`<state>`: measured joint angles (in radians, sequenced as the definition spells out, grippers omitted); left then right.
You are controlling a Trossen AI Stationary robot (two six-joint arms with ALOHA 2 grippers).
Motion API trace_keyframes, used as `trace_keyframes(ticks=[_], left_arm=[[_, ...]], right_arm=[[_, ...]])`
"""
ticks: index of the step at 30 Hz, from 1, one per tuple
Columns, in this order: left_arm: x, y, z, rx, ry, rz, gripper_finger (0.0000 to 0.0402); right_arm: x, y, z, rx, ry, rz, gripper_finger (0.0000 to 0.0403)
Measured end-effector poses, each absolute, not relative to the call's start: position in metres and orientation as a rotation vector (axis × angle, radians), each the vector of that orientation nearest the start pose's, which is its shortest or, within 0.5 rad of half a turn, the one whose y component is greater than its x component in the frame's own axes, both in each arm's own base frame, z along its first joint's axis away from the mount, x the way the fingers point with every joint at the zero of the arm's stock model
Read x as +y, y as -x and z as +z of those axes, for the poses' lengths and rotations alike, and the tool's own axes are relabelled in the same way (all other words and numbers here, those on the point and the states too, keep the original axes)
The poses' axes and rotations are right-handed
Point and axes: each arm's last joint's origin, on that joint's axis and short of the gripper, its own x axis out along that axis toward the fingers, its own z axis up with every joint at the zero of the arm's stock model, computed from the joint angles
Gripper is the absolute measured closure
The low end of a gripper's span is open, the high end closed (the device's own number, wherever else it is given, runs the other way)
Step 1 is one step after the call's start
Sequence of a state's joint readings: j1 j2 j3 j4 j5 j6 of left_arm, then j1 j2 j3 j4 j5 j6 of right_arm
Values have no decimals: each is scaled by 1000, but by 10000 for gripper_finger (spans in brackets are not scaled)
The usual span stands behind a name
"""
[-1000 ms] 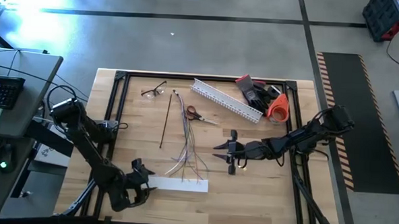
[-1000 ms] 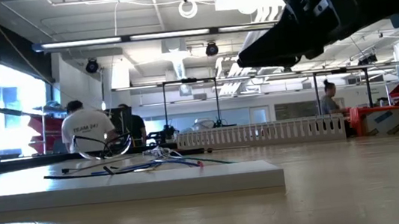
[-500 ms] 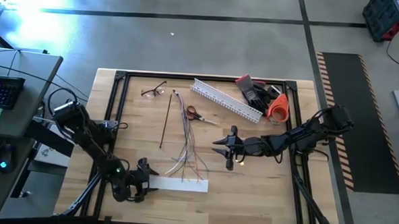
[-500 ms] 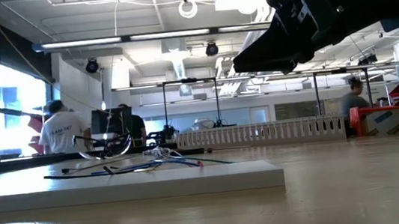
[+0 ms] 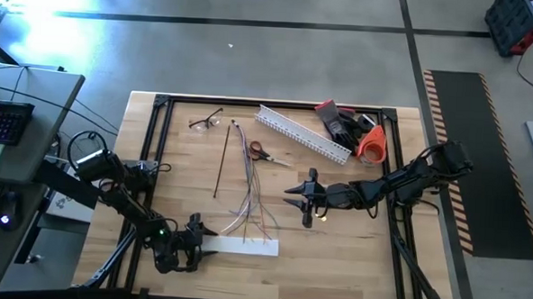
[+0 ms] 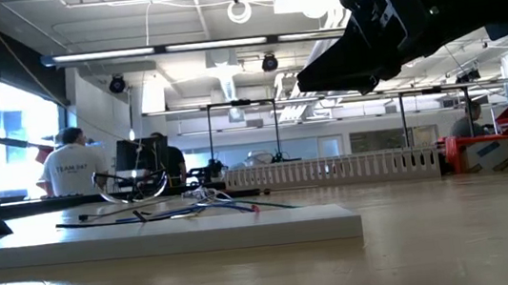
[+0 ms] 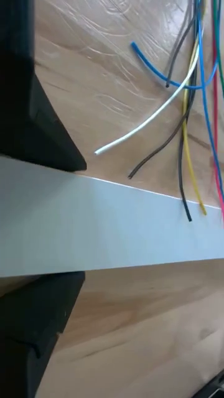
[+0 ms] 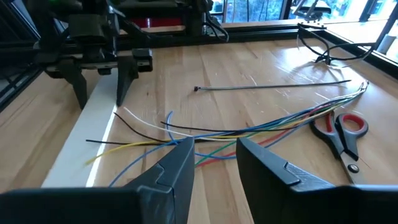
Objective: Ziptie cables
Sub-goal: Move the white cable duct lid to the middle right of the table
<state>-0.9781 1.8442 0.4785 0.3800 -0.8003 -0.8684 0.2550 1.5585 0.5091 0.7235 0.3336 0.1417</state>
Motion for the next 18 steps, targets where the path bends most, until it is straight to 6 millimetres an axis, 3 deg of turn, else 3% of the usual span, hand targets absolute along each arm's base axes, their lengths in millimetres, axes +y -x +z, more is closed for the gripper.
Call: trace_keyframes(ticks=[3,13,15,18], left_arm=[[-193,-159,56,616,82,123,194],[-188,-173,72,617,144,56,195],[-186,-177,80,609,149,43,248],[-179,-183,89,599,116,41,284]], right_arm=[[62,-274,154,307,-49,-83,295],[80,-273,163,224,-38,53,295],[85,-273,168,179,-23,134,295],[94,-279,178,153,-16,254,295]])
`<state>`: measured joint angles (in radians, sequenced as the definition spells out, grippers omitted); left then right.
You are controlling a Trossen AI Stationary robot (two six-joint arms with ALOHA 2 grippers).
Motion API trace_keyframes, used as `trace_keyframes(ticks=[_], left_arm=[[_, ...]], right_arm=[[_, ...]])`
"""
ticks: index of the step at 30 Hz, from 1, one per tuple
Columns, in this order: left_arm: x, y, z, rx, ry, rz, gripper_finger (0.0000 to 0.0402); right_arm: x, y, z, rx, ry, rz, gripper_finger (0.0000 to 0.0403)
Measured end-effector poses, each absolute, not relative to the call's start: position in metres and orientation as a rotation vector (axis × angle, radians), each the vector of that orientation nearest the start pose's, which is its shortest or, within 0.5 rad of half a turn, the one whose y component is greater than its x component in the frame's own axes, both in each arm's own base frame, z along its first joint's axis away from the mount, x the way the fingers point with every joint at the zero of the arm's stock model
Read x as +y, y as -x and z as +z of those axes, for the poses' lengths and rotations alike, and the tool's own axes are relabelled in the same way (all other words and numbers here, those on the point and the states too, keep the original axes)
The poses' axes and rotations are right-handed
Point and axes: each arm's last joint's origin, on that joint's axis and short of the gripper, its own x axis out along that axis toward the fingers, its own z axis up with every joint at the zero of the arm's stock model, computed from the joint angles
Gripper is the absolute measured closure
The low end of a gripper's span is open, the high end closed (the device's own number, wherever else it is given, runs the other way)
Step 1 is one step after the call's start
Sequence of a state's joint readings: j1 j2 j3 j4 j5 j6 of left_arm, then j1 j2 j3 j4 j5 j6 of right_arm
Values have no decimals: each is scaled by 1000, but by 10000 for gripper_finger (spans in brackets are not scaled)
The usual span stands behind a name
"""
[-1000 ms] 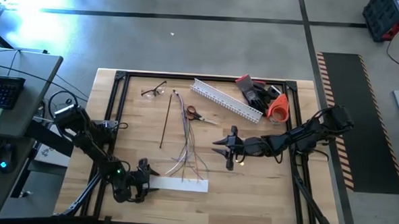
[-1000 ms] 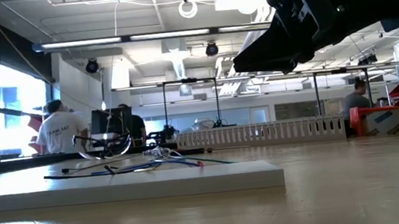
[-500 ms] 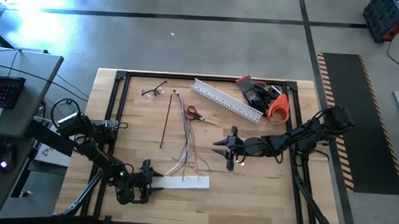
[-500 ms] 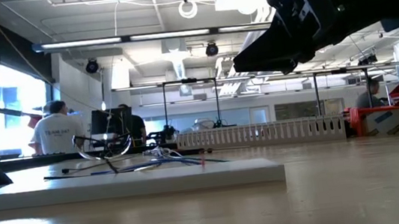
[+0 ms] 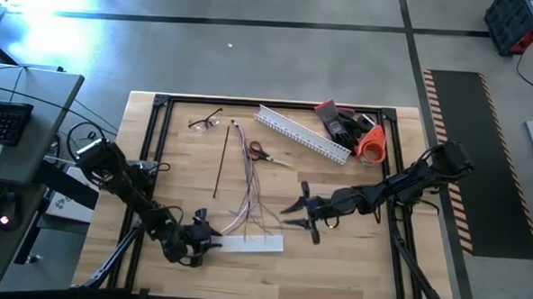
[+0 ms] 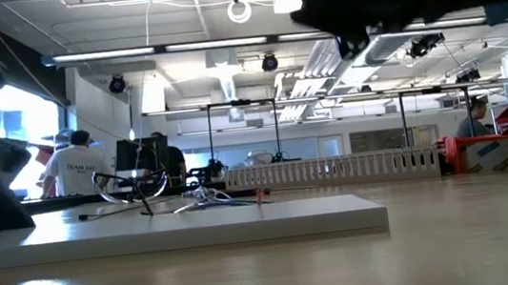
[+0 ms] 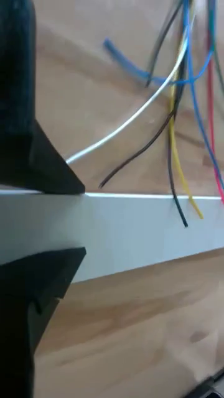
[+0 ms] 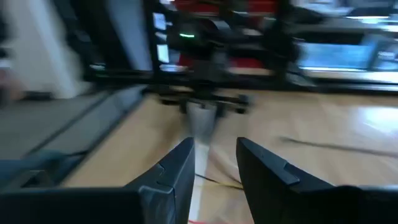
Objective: Ziptie cables
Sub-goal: Move the white cable duct lid to the middle right of the table
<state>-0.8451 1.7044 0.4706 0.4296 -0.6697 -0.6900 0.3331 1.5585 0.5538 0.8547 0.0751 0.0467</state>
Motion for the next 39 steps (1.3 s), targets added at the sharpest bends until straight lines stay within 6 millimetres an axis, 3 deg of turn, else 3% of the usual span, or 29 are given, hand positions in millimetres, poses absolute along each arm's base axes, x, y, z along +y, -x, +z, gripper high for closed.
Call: trace_keyframes(ticks=[7,11,14,20,25,28,32,39], left_arm=[[-167,-200,95,635,104,7,338],[-169,-200,95,659,69,-70,343],[-171,-199,99,663,65,-121,319],[-178,-201,120,628,87,-189,231],[-201,-194,131,701,16,-223,183],[-215,-188,133,762,-62,-150,180],[-230,-182,128,755,-19,-57,179],[-235,-175,95,766,62,100,179]], right_arm=[[103,-298,194,307,49,298,295],[103,-303,200,327,92,248,295],[103,-304,200,327,99,234,295],[104,-304,200,334,49,228,295],[116,-302,199,317,23,260,288],[131,-305,189,271,18,301,265],[148,-318,165,270,19,331,214],[172,-370,140,381,118,346,126]])
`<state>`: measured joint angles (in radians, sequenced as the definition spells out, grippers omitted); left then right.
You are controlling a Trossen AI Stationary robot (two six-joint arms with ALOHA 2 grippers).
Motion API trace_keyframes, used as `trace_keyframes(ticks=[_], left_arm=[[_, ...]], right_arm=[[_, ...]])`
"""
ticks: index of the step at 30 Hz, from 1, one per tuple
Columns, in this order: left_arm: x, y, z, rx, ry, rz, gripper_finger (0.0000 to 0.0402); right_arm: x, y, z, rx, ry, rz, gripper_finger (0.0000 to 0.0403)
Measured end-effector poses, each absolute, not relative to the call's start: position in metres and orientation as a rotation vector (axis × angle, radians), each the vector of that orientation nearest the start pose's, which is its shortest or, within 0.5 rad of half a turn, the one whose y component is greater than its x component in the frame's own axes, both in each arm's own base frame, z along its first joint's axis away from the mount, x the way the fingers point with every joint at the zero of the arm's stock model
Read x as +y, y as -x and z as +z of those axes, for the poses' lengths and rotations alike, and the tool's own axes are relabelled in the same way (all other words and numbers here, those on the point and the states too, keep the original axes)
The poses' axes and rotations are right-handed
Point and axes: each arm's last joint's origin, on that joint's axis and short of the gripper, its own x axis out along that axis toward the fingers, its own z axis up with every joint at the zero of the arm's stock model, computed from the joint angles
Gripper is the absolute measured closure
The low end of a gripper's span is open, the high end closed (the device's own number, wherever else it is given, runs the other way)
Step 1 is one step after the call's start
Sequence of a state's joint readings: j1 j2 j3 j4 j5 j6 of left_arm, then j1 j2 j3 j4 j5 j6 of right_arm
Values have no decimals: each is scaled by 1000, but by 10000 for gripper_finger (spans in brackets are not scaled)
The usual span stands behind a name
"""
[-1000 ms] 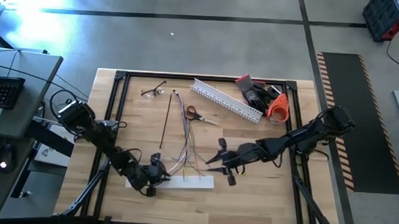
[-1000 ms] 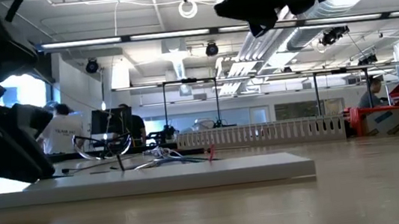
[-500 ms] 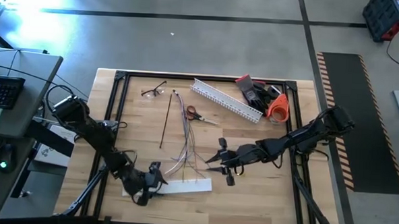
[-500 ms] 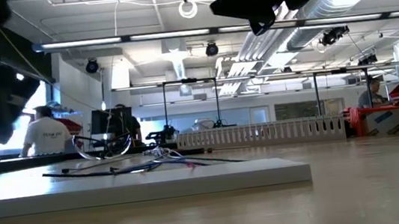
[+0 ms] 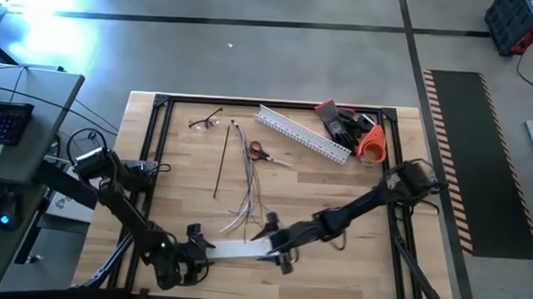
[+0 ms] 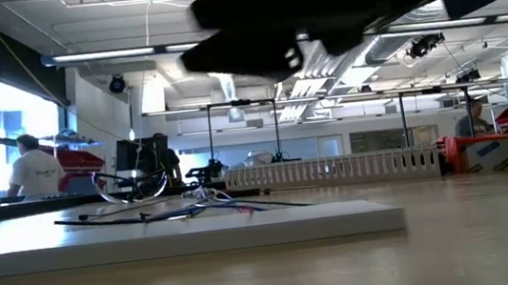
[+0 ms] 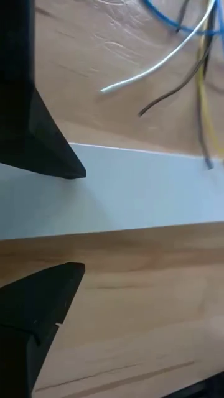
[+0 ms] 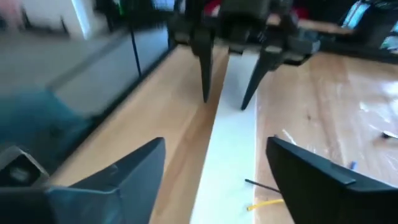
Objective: Ziptie cables
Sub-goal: Move the white cable duct lid to the middle right of the table
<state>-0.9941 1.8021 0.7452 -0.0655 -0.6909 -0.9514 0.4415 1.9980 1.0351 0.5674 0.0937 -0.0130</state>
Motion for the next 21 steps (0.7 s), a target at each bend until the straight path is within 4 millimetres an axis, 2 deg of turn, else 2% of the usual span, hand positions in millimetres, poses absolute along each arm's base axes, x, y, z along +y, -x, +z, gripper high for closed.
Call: trace_keyframes(ticks=[3,6,13,16,21], left_arm=[[-235,-177,85,726,17,139,181],[-230,-185,81,675,-42,182,188],[-211,-219,83,614,-100,224,204],[-212,-227,93,569,-94,181,207],[-225,-225,128,447,-66,137,217]], right_arm=[[176,-390,131,472,188,355,111],[172,-405,125,549,205,336,110],[155,-420,112,602,157,308,110],[152,-421,110,614,131,265,110],[151,-420,110,621,116,181,110]])
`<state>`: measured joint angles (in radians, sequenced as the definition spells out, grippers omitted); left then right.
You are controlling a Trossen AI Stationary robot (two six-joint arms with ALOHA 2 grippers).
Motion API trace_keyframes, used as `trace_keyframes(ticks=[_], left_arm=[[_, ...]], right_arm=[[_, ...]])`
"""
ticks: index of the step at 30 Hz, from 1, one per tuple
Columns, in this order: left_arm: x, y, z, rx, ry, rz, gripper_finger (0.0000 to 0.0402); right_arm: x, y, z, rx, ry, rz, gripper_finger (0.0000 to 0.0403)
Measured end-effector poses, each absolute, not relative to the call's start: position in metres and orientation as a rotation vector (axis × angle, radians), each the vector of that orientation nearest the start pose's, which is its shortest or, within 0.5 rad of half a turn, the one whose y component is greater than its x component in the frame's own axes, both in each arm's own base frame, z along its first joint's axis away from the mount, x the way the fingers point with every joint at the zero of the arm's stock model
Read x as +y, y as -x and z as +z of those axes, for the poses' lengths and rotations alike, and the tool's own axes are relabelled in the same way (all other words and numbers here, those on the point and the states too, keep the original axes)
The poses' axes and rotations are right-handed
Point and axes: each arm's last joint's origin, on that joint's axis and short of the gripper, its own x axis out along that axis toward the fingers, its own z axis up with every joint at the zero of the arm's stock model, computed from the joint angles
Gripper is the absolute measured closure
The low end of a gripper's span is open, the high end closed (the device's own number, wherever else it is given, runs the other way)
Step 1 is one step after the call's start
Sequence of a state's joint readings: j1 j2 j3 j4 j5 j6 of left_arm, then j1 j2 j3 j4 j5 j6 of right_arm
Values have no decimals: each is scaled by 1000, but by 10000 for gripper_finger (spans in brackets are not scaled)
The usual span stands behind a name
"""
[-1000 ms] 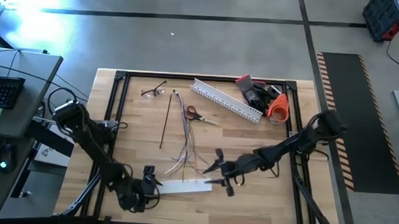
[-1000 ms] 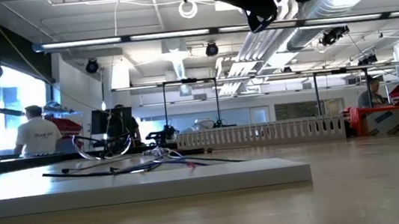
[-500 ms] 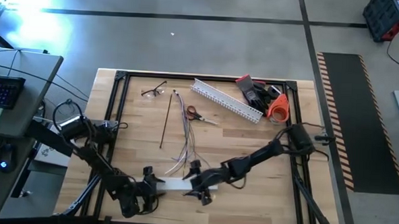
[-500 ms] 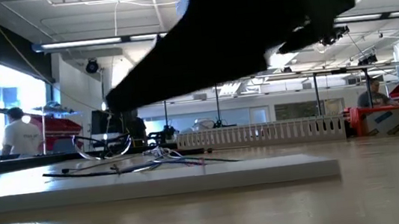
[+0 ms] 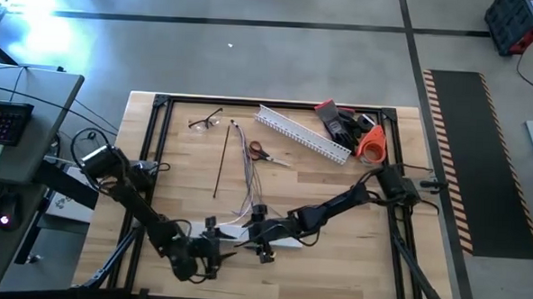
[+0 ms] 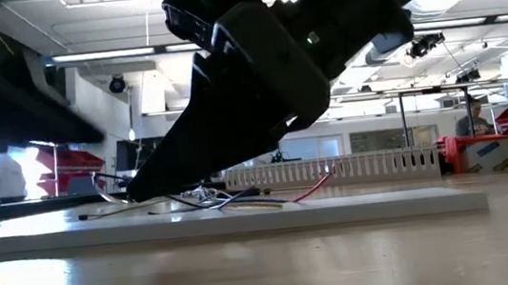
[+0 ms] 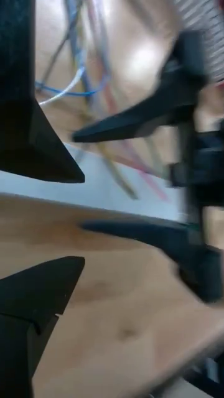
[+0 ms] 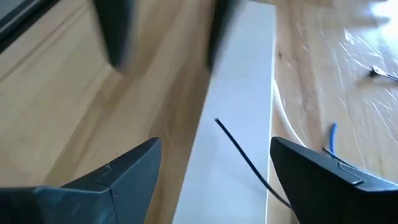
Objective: Ziptie cables
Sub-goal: Move the white cable duct lid to the middle right of the table
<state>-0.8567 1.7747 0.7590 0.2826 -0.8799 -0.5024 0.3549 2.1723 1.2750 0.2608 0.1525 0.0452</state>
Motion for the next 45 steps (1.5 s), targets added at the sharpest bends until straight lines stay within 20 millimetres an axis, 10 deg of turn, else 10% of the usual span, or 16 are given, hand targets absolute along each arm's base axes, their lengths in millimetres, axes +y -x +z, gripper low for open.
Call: trace_keyframes(ticks=[7,22,35,45], left_arm=[[-241,-204,161,309,-71,165,232],[-249,-195,154,254,50,228,239],[-254,-198,163,202,75,202,239],[-255,-198,164,202,61,189,239]], right_arm=[[151,-412,97,750,92,91,110],[154,-413,70,793,85,159,134],[155,-409,141,634,160,240,143],[149,-424,101,595,125,235,143]])
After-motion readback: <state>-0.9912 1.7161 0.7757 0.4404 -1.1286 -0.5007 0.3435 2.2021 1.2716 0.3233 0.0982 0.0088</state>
